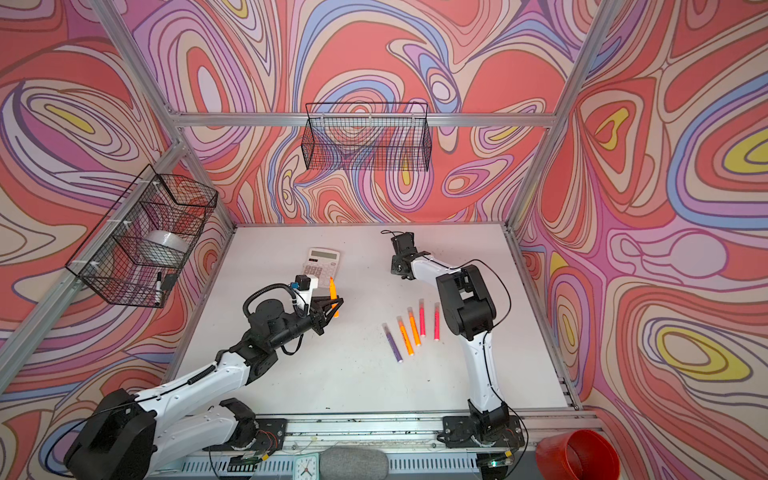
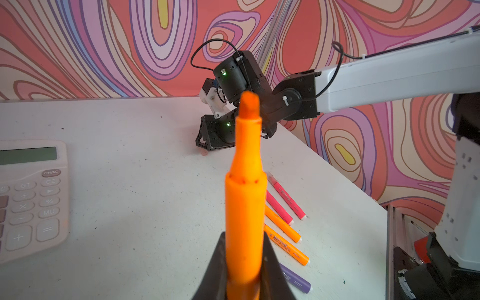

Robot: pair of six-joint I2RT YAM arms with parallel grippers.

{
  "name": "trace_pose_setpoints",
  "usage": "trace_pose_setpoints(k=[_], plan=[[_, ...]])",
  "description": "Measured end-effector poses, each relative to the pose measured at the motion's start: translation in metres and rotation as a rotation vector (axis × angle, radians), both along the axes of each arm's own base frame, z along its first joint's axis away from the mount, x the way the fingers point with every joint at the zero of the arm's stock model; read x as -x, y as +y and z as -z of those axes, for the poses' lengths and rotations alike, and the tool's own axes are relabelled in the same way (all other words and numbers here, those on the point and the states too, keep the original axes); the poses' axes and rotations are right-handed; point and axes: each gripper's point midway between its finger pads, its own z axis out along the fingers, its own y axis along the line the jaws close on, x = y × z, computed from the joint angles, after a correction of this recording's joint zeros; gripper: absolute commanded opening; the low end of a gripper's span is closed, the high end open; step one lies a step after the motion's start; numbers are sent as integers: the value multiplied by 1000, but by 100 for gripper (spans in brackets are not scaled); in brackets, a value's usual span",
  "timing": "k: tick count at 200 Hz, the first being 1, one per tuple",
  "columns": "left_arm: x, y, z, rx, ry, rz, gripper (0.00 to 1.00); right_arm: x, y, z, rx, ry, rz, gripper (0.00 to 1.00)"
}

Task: Insert the pens into the pen caps
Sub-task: 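Lower the right gripper and close it on the pink cap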

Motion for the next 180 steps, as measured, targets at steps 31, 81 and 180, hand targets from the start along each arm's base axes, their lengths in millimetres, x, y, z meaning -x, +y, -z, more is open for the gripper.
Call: trace_pose_setpoints(k=[31,81,180], plan=[[0,0,0,0,0,1,0,1,-1,2,4,7,2,27],[0,0,0,0,0,1,0,2,-1,2,3,19,6,27],[1,-1,-1,4,1,7,0,7,7,2,16,32,-3,21]])
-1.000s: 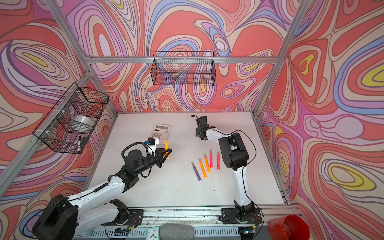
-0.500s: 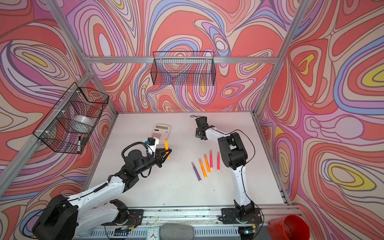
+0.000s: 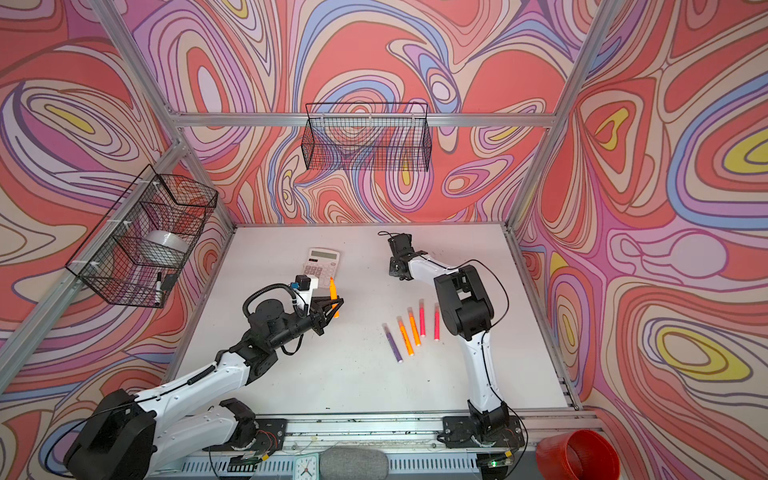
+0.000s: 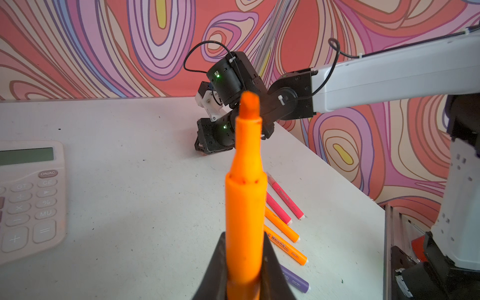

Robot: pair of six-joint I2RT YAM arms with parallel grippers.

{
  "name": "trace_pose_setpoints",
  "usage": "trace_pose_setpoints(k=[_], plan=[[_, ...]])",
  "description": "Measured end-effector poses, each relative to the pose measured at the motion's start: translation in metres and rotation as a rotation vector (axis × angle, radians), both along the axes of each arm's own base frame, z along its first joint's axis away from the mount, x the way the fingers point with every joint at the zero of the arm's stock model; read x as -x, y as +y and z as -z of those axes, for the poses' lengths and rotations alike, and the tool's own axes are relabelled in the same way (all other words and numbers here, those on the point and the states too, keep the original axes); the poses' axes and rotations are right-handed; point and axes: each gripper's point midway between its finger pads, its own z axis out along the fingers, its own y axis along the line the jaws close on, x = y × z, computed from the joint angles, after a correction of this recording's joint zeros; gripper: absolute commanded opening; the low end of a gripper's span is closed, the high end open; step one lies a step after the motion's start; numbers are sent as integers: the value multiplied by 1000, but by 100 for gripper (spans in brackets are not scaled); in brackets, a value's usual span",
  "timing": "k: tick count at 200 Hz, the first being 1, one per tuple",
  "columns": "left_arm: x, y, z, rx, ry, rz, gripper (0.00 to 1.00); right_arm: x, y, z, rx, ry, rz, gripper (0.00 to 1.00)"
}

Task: Insert the pens into the pen caps
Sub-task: 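Lower the right gripper and close it on the pink cap, then carry the pink cap with the right gripper over the orange marker tip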

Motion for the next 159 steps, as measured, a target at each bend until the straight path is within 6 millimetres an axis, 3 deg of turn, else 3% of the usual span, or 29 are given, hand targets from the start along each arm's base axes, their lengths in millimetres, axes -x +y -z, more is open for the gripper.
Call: trace_pose_setpoints(k=[102,138,159], plan=[[0,0,0,0,1,1,0,-6,1,-1,0,-11,3,10],[1,-1,0,1,2,9,0,10,0,-2,-28,1,-5,9],[3,-4,-1,5,3,30,0,23,-1,-16,-55,-2,-6,8]])
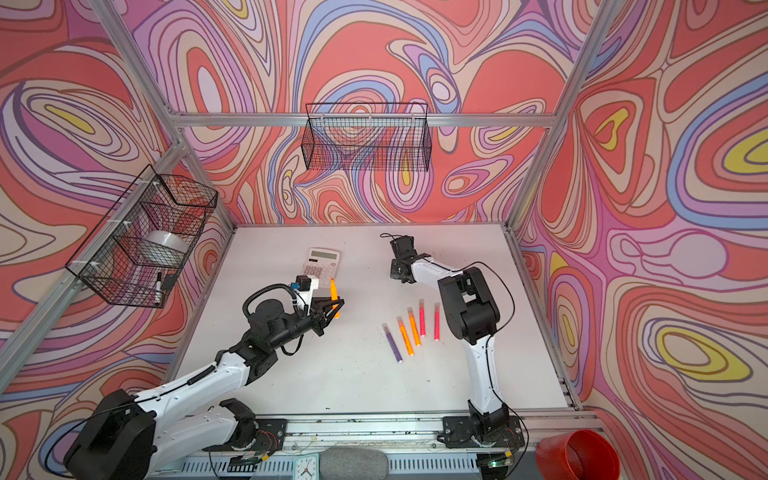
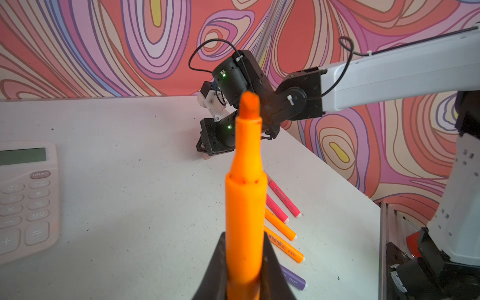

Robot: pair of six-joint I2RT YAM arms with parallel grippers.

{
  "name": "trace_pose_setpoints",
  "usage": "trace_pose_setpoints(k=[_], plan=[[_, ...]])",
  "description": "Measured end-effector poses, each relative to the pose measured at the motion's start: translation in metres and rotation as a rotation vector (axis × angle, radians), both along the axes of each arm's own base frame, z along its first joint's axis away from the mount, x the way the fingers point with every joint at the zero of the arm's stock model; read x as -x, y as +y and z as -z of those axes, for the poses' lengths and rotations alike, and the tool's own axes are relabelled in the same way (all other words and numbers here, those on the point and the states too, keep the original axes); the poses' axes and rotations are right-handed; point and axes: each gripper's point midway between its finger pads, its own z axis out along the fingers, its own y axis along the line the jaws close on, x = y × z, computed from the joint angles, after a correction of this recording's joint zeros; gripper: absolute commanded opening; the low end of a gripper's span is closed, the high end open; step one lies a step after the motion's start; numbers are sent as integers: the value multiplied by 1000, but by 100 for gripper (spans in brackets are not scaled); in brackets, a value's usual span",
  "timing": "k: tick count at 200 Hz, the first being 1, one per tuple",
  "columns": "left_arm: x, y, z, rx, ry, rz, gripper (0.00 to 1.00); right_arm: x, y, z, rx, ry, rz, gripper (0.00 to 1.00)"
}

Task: Insert the pens into the pen caps
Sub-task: 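Carry the pink cap with the right gripper over the orange marker tip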

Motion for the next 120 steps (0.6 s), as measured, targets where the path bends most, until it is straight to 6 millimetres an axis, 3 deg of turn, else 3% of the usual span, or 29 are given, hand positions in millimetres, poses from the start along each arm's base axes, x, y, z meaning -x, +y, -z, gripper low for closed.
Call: trace_pose_setpoints(k=[26,71,98,120], plan=[[1,-9,-2,12,15,49,0,17,1,-47,-83,-74,-6,7],[5,-21,6,32,72,122,0,68,13,-175,-323,-364,-97,6],[8,-23,3,44,67,144,0,115,49,-241,-448,-537,-248,6],[10,-25,0,50,61,157,0,155,85,-279,-544,-637,-402,6]])
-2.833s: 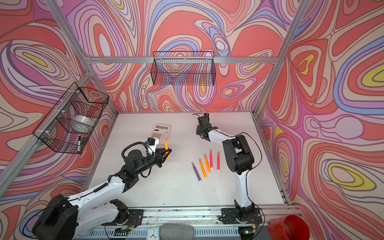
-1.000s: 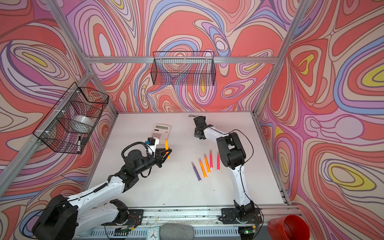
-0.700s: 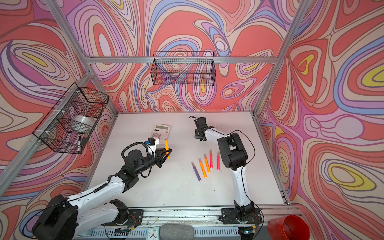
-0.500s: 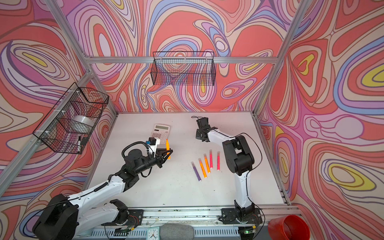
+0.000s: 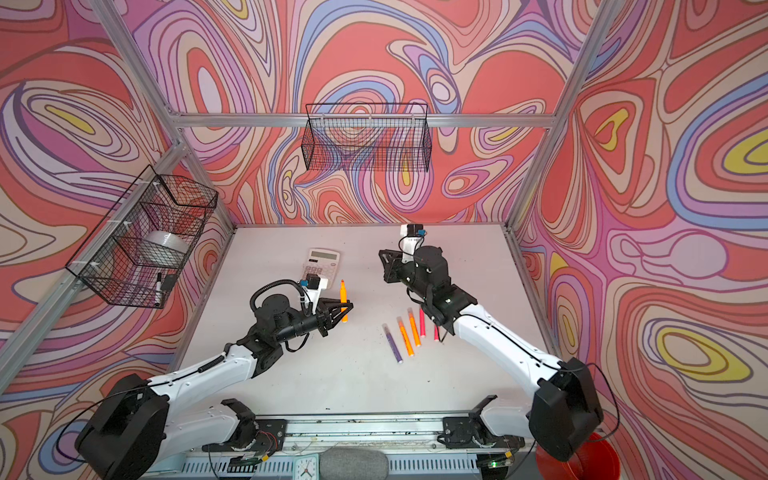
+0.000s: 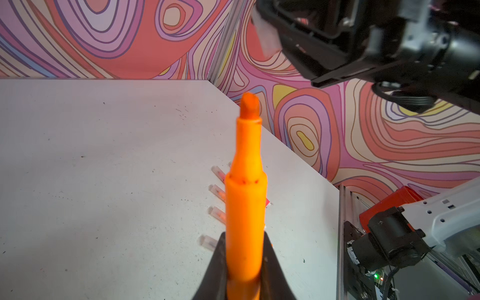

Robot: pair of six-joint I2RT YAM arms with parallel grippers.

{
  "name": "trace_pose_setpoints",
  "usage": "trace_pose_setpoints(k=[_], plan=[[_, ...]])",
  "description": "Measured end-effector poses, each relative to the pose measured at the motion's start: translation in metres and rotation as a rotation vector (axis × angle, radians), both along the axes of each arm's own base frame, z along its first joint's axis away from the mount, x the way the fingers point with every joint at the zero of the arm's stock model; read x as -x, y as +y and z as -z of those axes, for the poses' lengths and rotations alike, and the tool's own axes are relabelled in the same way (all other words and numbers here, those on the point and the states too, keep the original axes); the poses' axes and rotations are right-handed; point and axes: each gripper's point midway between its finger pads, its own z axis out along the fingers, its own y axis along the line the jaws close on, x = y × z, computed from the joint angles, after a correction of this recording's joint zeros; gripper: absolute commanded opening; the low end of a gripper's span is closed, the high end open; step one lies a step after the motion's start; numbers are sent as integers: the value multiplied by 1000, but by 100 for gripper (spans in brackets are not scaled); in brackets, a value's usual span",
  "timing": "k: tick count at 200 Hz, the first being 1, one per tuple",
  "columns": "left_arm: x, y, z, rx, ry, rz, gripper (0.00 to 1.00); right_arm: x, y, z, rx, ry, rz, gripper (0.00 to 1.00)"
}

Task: Insert the pens into the pen caps
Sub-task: 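Carry the pink cap with the right gripper over the orange marker tip, then press the pink cap down onto the marker tip while left gripper holds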

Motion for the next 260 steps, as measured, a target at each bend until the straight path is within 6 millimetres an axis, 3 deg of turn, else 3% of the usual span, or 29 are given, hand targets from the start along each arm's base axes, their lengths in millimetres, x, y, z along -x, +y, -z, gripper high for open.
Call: trace_pose_setpoints(k=[29,61,81,123,145,199,260], plan=[[3,-2,-5,14,-12,21,0,32,30,-40,-84,-134,-132,3],[6,-4,-12,35,-35,43,0,45,47,-57,-130,-202,-186,2],[8,-6,-15,44,-38,55,0,43,58,-51,-135,-205,-202,2],[10,-7,-17,53,-42,66,0,36,82,-20,-114,-149,-228,1],[10,-7,-18,57,-45,66,0,40,89,-17,-117,-148,-242,1],[10,-7,-20,60,-50,66,0,47,94,-26,-155,-170,-253,1],[11,-7,-23,68,-65,66,0,42,89,-8,-132,-145,-211,1]])
